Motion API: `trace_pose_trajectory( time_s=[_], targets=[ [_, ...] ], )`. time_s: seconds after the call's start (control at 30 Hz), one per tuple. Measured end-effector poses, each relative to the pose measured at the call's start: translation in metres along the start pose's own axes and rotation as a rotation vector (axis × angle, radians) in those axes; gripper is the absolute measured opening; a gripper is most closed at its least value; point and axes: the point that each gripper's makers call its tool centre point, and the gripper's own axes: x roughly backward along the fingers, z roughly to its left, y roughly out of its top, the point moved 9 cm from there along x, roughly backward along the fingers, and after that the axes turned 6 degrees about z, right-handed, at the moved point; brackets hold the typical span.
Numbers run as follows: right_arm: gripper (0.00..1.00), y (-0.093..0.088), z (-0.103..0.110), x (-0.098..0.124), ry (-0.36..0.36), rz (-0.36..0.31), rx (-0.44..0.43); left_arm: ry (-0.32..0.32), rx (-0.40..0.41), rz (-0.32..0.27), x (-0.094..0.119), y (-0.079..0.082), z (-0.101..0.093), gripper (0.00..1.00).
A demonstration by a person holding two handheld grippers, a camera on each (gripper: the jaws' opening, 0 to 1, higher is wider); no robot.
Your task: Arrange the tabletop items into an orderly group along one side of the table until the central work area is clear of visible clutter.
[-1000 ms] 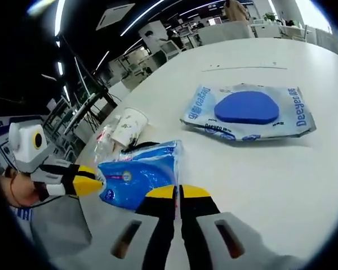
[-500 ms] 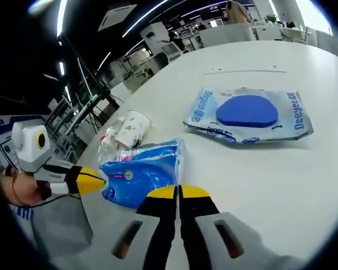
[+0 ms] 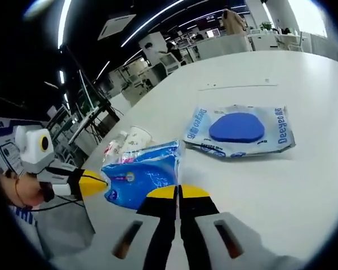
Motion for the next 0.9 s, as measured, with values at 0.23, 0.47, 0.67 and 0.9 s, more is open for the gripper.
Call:
trace_pose_trajectory(
  time_s=[0.23, 0.47, 0.67, 0.9],
  targets=[
    [0.0, 0.007, -0.006, 0.014, -0.017, -0.038, -0.006, -0.035, -0.04, -0.008, 0.0, 0.015, -0.008, 0.0],
    [0.0, 0.013, -0.016, 0.035, -0.053, -0.086, -0.027, -0.097, -0.087, -0.007, -0.006, 0.032, -0.021, 0.0],
    [0.0, 0.015, -0.022, 0.051, -0.077, -0.116, -0.034, -0.13, -0.133, -0.01, -0.01, 0.046, -0.031, 0.0],
    [0.0, 0.018, -0.027, 0.068, -0.107, -0.15, -0.045, -0.162, -0.174, -0.017, -0.015, 0.061, -0.039, 0.0]
  ],
)
